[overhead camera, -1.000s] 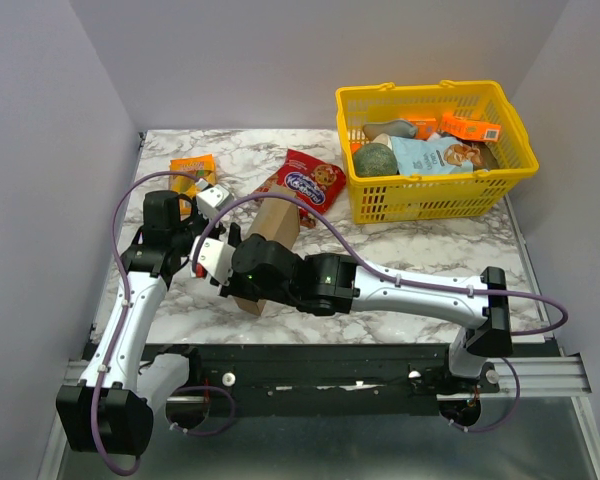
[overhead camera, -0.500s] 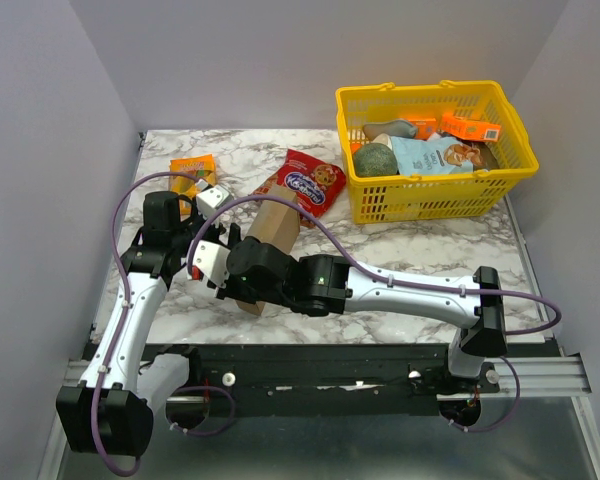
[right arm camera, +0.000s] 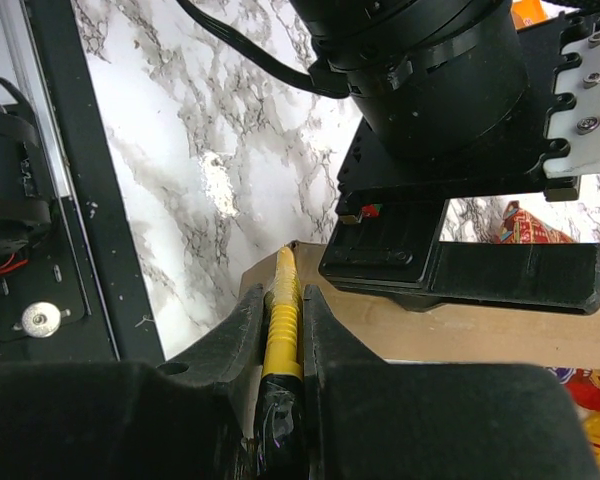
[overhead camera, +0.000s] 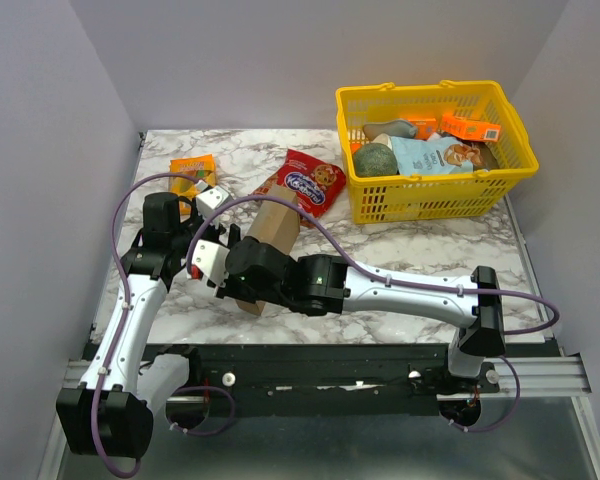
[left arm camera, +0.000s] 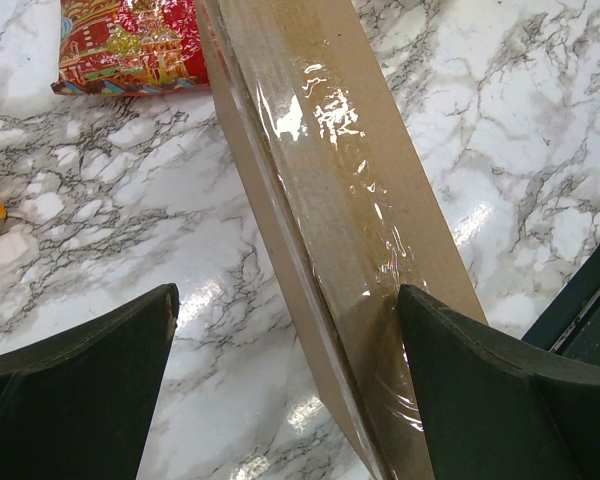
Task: Unpack the express box
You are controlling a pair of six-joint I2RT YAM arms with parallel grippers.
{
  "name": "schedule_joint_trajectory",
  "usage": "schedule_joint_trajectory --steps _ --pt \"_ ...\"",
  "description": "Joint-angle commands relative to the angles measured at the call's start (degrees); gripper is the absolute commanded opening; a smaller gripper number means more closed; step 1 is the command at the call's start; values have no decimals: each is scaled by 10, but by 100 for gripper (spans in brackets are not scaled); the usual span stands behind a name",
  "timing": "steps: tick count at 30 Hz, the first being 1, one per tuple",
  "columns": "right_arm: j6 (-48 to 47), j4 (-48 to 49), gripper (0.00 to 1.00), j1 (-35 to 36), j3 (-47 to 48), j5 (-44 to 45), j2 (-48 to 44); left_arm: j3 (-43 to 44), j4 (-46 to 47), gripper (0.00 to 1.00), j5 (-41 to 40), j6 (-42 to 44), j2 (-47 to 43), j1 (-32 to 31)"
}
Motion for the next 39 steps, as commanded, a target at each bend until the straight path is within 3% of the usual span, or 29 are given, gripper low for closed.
schedule_joint_trajectory --steps 1,20,30,39 --pt "1 -2 1 -4 10 16 11 -18 -29 99 -24 10 -1 -2" --pt "16 -67 0 -28 -14 -79 -6 -23 -23 99 -31 14 5 -2" --pt "25 -182 0 -40 29 -84 -2 -25 -23 99 -33 18 8 -2" --pt "15 -228 0 -45 50 -72 -3 -26 -17 99 -33 21 17 -2"
